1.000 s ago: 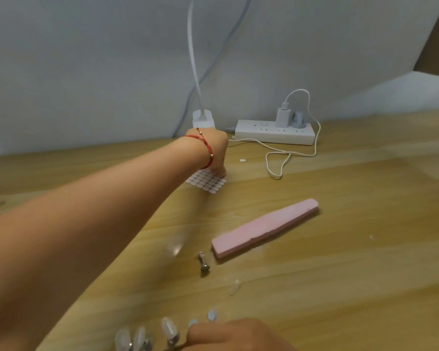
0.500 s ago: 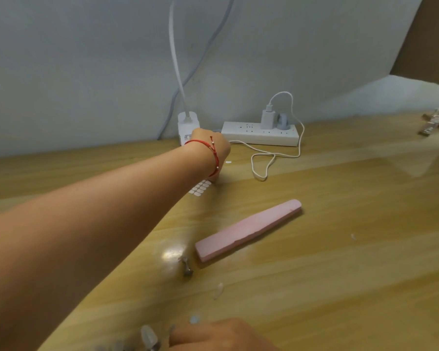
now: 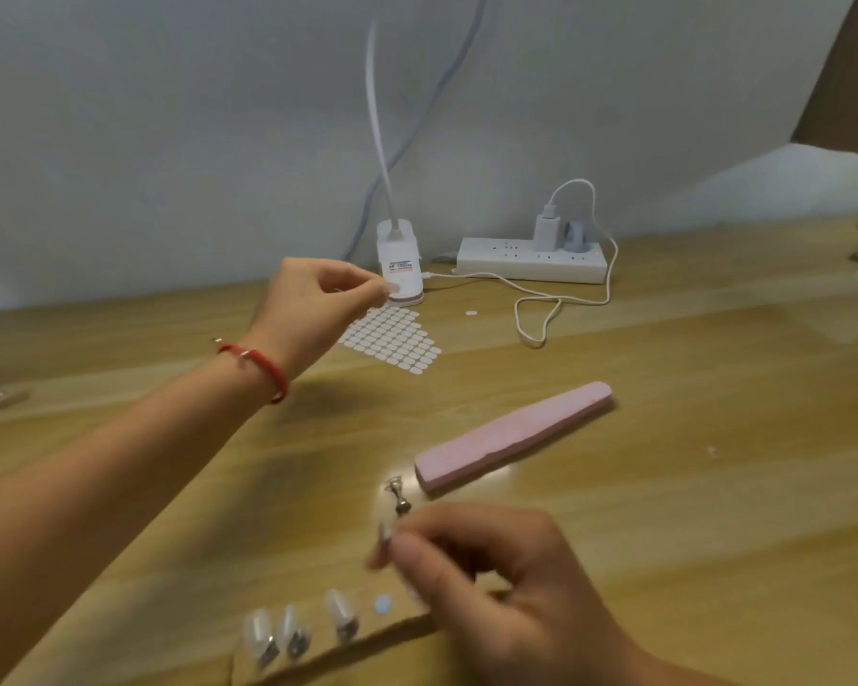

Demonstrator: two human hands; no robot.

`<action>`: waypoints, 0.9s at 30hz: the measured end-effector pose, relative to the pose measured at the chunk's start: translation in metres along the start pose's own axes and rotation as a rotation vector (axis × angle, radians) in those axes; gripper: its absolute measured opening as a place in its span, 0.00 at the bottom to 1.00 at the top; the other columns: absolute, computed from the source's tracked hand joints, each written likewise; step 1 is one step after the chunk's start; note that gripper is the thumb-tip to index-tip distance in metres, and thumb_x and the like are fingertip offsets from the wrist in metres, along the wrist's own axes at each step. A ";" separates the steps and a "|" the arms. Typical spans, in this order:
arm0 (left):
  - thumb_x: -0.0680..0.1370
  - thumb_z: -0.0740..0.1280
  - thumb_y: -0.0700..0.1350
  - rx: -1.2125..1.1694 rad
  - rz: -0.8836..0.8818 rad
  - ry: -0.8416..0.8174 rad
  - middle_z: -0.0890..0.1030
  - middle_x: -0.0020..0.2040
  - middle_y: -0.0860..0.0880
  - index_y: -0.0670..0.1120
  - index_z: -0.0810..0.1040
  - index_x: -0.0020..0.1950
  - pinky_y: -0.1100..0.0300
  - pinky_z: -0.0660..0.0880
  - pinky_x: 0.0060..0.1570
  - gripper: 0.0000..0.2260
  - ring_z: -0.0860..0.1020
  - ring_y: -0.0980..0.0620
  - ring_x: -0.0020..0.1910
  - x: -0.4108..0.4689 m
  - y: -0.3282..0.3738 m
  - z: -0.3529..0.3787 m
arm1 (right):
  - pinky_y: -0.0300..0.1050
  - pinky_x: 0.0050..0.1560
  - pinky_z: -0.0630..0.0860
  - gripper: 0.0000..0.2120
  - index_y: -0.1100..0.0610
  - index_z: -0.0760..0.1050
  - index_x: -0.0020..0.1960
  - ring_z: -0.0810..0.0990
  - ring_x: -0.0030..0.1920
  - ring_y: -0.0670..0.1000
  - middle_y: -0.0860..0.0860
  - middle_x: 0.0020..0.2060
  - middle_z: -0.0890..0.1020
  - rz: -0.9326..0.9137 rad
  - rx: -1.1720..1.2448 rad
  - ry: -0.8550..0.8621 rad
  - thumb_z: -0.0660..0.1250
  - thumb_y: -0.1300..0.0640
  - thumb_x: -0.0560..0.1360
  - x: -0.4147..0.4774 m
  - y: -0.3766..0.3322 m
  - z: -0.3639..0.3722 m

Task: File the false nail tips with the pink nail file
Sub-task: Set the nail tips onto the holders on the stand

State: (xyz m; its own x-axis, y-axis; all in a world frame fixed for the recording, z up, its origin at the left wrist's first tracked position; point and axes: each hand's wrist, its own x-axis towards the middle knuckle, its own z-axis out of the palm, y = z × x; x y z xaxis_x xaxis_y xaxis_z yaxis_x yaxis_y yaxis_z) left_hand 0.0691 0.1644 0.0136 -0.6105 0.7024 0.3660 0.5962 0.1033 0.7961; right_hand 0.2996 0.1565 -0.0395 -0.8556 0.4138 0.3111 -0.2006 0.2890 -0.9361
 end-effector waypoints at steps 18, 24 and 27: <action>0.67 0.70 0.53 0.128 0.237 0.202 0.81 0.42 0.62 0.58 0.81 0.37 0.48 0.70 0.49 0.02 0.77 0.64 0.44 -0.189 0.028 -0.032 | 0.47 0.44 0.66 0.11 0.53 0.82 0.37 0.70 0.32 0.44 0.42 0.28 0.73 -0.428 -0.526 0.079 0.66 0.52 0.74 -0.009 0.004 0.008; 0.68 0.71 0.54 0.140 0.261 0.164 0.81 0.40 0.60 0.58 0.81 0.37 0.53 0.67 0.51 0.02 0.78 0.61 0.43 -0.192 0.028 -0.029 | 0.47 0.45 0.65 0.11 0.53 0.80 0.37 0.69 0.33 0.45 0.43 0.28 0.73 -0.426 -0.548 0.078 0.65 0.53 0.75 -0.010 0.003 0.007; 0.68 0.71 0.53 0.136 0.262 0.171 0.81 0.40 0.60 0.58 0.81 0.37 0.53 0.68 0.51 0.01 0.78 0.61 0.42 -0.193 0.026 -0.029 | 0.47 0.46 0.64 0.11 0.53 0.80 0.38 0.70 0.34 0.45 0.45 0.29 0.76 -0.409 -0.560 0.075 0.64 0.52 0.76 -0.009 0.004 0.007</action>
State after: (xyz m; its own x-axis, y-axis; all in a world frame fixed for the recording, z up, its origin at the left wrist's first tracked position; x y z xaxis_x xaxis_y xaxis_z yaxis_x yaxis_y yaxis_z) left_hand 0.1872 0.0113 -0.0219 -0.4992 0.5901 0.6345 0.8013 0.0358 0.5972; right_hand 0.3032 0.1481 -0.0474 -0.7245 0.2298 0.6499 -0.2056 0.8278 -0.5219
